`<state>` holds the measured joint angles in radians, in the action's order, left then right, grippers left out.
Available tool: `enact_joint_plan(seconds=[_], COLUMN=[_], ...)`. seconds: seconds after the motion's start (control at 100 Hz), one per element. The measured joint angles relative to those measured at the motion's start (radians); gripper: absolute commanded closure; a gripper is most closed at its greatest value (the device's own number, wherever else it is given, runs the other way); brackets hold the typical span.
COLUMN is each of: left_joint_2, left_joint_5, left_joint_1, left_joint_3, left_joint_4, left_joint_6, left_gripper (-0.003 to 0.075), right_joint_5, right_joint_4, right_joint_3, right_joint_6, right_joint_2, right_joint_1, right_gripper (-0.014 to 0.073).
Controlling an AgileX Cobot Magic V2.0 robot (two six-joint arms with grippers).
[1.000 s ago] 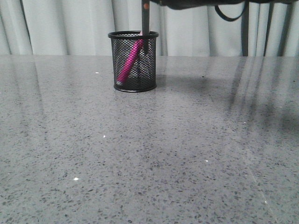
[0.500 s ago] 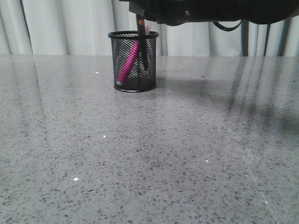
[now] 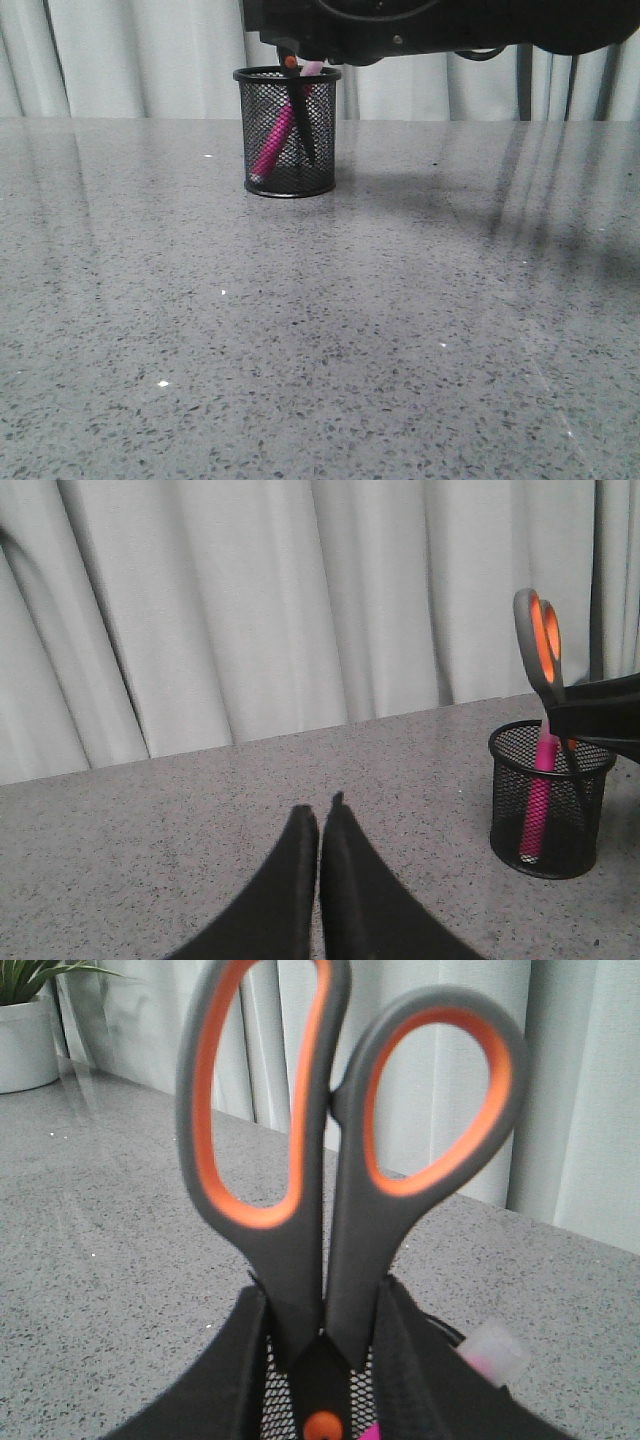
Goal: Put pen and scissors into bin
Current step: 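Lower the scissors blade-first into the cup and open the right gripper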
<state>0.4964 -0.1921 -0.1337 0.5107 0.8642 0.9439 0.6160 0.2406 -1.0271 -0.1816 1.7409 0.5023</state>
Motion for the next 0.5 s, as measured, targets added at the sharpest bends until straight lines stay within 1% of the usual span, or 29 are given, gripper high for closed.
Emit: enact_joint_plan(seconds=[0.41,0.5], left_joint_2=[0.0,0.0], left_joint_5=[0.0,0.0], left_joint_1=[0.0,0.0], left_joint_3=[0.0,0.0], left_joint_4=[0.0,0.0], left_joint_6=[0.0,0.0], left_gripper=[0.0742,0.0742], right_joint_5=[-0.005,-0.006], right_joint_4=[0.0,0.0], right_joint_3=[-0.001,-0.001], right_joint_6=[0.0,0.0], right_joint_2=[0.0,0.0], right_joint_1=[0.0,0.0], right_gripper=[0.0667,0.0633])
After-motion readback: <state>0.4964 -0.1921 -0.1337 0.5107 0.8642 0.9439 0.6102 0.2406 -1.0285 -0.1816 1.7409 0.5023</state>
